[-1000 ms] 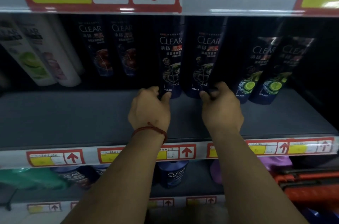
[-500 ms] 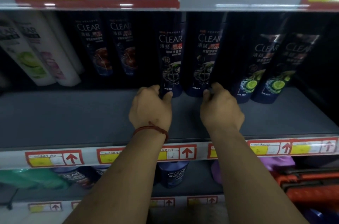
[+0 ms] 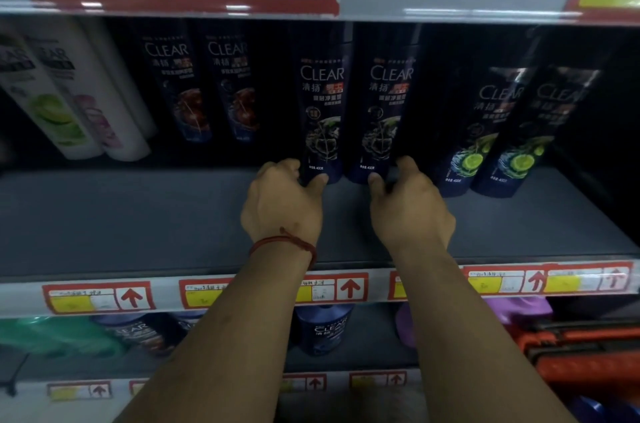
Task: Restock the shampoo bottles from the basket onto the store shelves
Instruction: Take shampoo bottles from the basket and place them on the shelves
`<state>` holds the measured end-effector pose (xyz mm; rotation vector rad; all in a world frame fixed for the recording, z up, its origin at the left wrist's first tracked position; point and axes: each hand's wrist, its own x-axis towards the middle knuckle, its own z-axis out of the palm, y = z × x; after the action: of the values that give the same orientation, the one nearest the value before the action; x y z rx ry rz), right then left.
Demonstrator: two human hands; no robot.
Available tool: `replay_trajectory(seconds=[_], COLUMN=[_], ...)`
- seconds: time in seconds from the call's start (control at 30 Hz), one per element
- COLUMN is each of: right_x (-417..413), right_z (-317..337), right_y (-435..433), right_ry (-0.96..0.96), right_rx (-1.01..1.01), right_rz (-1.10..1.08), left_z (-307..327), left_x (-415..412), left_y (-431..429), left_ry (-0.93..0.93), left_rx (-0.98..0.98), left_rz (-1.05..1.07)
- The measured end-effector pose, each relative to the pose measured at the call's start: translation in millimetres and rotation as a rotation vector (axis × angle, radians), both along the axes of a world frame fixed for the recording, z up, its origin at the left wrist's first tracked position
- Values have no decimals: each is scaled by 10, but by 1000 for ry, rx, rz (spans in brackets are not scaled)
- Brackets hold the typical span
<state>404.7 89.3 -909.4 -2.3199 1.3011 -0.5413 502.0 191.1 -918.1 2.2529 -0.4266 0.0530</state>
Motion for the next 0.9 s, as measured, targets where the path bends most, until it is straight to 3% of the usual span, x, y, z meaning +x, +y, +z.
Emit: replay_trajectory(seconds=[0.23, 0.5, 0.67, 0.9], right_x=[-17, -427, -1016, -2155], right_z=[-34, 136, 363, 443], right_y=[-11, 131, 184, 206], right_ry=[-44, -243, -180, -51], right_rx=[36, -10, -112, -79], right_rz=[33, 194, 228, 139], left_z=[59, 183, 237, 343], left_x=[-23, -281, -689, -1584], left_y=[56, 292, 431, 300], left_ry=[14, 39, -211, -292], left_rx=[-11, -25, 174, 217], left_rz=[-67, -304, -486, -810])
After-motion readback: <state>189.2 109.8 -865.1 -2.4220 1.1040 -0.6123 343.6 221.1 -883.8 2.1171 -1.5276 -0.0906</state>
